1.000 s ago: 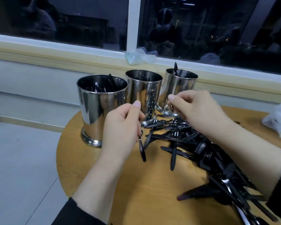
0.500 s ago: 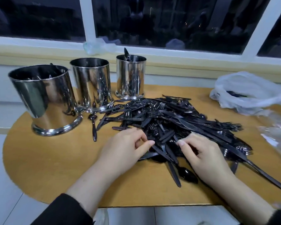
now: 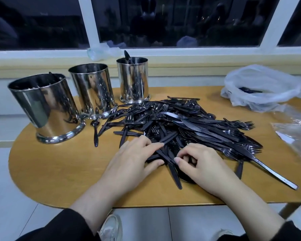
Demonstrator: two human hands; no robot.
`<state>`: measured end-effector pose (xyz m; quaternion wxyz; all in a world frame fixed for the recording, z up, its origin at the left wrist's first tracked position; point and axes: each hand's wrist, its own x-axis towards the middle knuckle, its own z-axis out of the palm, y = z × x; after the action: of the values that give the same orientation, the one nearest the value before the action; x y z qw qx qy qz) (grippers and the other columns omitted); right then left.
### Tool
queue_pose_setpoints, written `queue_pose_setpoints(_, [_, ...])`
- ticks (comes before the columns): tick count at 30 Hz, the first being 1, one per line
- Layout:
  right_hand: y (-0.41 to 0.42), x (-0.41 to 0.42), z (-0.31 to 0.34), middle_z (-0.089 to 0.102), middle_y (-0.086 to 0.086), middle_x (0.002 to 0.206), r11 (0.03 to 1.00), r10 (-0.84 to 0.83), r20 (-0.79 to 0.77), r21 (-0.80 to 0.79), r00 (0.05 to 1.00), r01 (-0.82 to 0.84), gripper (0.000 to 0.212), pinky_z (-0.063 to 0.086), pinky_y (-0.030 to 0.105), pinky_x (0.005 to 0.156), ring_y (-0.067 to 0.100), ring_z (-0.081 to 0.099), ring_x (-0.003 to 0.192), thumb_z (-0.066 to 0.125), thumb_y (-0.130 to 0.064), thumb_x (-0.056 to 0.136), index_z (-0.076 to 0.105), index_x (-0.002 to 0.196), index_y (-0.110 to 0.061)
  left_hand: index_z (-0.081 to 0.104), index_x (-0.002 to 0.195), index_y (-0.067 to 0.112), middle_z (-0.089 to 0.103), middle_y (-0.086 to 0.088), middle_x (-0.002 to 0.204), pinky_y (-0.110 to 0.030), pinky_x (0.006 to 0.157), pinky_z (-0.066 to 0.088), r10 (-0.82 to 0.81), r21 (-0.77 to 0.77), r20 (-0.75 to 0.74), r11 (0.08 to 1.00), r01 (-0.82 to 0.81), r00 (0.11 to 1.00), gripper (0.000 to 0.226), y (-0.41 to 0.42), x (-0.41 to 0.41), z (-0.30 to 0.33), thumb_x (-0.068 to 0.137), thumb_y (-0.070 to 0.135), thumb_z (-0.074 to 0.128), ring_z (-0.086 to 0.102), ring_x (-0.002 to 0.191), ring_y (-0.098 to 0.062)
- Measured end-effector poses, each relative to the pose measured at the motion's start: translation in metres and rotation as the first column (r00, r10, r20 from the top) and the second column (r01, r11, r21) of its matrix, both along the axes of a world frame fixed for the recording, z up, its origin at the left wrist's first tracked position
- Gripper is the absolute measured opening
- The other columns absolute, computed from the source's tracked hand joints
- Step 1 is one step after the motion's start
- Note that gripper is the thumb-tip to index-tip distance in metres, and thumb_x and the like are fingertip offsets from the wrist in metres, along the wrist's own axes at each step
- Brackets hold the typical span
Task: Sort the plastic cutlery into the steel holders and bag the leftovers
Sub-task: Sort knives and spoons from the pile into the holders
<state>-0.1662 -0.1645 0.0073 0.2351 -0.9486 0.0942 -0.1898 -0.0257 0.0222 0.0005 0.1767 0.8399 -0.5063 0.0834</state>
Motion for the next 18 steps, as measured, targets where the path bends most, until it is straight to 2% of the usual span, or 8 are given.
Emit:
queue_pose_setpoints(3, [-0.003, -0.011, 0.001, 0.058, -0.016, 0.088, 1.000, 0.019, -0.051, 0.020, 0.999, -0.018, 0.017, 0.038, 0.012, 0.079, -0.001, 0.050, 0.097, 0.063, -0.050, 0.090, 0.067, 0.098, -0.035, 0.058, 0.140, 0.040, 0.045, 0.015, 0.106, -0.033, 0.083, 0.046, -0.018, 0.014, 0.027, 1.000, 0.018, 0.999, 0.047, -0.006, -0.002, -0.002, 0.098, 0.057, 0.044, 0.047, 0.099, -0.013])
queue_pose_setpoints(7, [-0.004, -0.019, -0.001, 0.054, -0.024, 0.101, 0.997, 0.062, -0.118, -0.030, 0.991, -0.066, 0.024, 0.031, 0.011, 0.092, -0.007, 0.042, 0.108, 0.064, -0.054, 0.089, 0.063, 0.108, -0.039, 0.070, 0.125, 0.034, 0.047, 0.014, 0.097, -0.027, 0.072, 0.039, -0.012, -0.048, 0.110, 0.999, 0.017, 0.994, 0.036, -0.014, -0.005, -0.006, 0.097, 0.049, 0.053, 0.045, 0.091, -0.009])
queue_pose_setpoints(10, [-0.005, -0.020, -0.005, 0.055, -0.023, 0.100, 0.996, 0.077, -0.098, -0.037, 0.992, -0.081, 0.019, 0.030, 0.014, 0.093, -0.006, 0.041, 0.107, 0.066, -0.047, 0.092, 0.067, 0.108, -0.035, 0.071, 0.121, 0.032, 0.050, 0.014, 0.097, -0.027, 0.071, 0.043, -0.022, -0.070, 0.128, 0.997, 0.031, 0.992, 0.033, -0.014, -0.004, -0.010, 0.096, 0.046, 0.055, 0.049, 0.090, -0.011])
queue_pose_setpoints(15, [-0.008, -0.018, -0.011, 0.059, -0.024, 0.094, 0.998, 0.061, -0.035, -0.029, 0.998, -0.062, 0.011, 0.029, 0.008, 0.089, -0.004, 0.045, 0.101, 0.068, -0.029, 0.094, 0.072, 0.104, -0.029, 0.069, 0.121, 0.030, 0.049, 0.015, 0.103, -0.032, 0.080, 0.049, -0.037, -0.058, 0.100, 0.997, 0.043, 0.994, 0.035, -0.015, -0.004, -0.008, 0.098, 0.050, 0.053, 0.052, 0.096, -0.012])
queue_pose_setpoints(18, [-0.010, -0.016, -0.017, 0.057, -0.023, 0.091, 0.998, 0.053, 0.050, -0.037, 0.997, -0.051, 0.009, 0.032, 0.012, 0.086, -0.004, 0.046, 0.092, 0.071, -0.022, 0.093, 0.074, 0.102, -0.026, 0.065, 0.124, 0.032, 0.047, 0.013, 0.108, -0.036, 0.085, 0.044, -0.051, -0.069, 0.155, 0.996, 0.062, 0.987, 0.037, -0.015, -0.005, -0.007, 0.102, 0.053, 0.045, 0.049, 0.098, -0.014])
